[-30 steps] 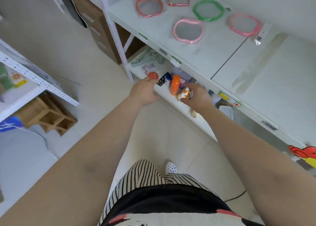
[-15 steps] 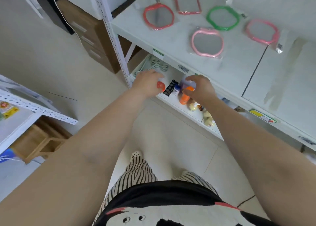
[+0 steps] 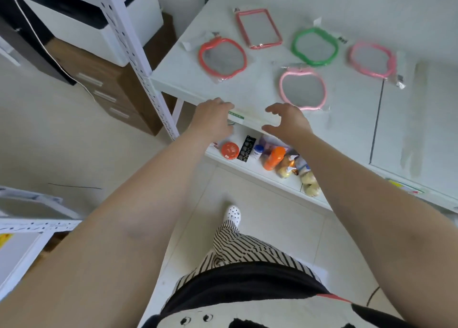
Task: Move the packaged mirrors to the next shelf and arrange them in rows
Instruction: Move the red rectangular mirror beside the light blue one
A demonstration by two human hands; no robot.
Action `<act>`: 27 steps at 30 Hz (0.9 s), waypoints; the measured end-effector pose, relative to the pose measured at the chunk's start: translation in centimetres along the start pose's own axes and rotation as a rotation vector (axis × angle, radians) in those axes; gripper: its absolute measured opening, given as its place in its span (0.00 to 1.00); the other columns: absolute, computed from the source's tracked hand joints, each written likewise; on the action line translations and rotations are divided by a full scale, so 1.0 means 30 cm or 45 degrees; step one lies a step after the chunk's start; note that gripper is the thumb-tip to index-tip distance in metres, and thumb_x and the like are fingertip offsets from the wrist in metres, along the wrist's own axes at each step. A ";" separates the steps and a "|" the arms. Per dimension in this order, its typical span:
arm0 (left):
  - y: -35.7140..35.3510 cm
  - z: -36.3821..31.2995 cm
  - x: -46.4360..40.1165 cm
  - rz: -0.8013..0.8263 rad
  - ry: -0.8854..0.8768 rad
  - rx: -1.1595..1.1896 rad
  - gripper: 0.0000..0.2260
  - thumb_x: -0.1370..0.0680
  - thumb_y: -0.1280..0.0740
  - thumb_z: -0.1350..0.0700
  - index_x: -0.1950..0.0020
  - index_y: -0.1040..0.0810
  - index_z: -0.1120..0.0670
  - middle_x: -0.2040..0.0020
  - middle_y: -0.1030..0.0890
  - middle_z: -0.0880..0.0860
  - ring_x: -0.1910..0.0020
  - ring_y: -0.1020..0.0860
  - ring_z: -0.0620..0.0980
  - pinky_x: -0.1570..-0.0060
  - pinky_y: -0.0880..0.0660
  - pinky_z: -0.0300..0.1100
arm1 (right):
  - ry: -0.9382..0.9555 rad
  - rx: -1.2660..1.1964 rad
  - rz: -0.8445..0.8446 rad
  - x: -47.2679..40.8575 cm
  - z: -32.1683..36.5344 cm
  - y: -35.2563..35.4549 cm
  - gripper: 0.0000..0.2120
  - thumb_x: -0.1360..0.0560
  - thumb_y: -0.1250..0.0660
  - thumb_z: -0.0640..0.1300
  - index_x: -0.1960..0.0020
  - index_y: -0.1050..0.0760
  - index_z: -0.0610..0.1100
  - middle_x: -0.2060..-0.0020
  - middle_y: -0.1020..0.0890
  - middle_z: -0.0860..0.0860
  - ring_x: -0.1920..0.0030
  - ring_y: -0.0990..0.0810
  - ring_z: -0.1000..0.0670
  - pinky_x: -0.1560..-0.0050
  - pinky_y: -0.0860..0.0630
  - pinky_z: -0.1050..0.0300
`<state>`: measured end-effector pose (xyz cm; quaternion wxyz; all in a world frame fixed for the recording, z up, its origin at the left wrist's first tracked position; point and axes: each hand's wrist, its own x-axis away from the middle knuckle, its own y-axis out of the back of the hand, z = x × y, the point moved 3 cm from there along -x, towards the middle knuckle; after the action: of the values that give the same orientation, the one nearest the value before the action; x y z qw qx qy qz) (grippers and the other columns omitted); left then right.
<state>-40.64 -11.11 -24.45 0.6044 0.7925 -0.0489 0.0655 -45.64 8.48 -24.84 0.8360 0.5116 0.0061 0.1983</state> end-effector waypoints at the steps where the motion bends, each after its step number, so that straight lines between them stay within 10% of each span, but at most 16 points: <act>1: 0.017 0.011 -0.043 -0.008 -0.002 -0.014 0.26 0.26 0.34 0.51 0.29 0.32 0.52 0.34 0.26 0.57 0.37 0.27 0.59 0.38 0.31 0.50 | 0.007 0.001 -0.005 -0.044 0.004 0.005 0.24 0.29 0.28 0.49 0.35 0.27 0.50 0.40 0.23 0.48 0.39 0.25 0.46 0.42 0.26 0.51; 27: 0.237 0.146 -0.921 0.021 -0.145 0.226 0.15 0.24 0.36 0.55 0.41 0.26 0.61 0.41 0.23 0.61 0.40 0.25 0.60 0.47 0.30 0.44 | -0.279 -0.138 -0.280 -0.833 0.064 0.190 0.24 0.29 0.27 0.49 0.34 0.27 0.47 0.37 0.23 0.47 0.39 0.23 0.45 0.40 0.28 0.54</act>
<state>-68.81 -17.27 -23.34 0.5274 0.8449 -0.0840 0.0294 -70.10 0.68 -23.86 0.8748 0.4805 -0.0398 0.0487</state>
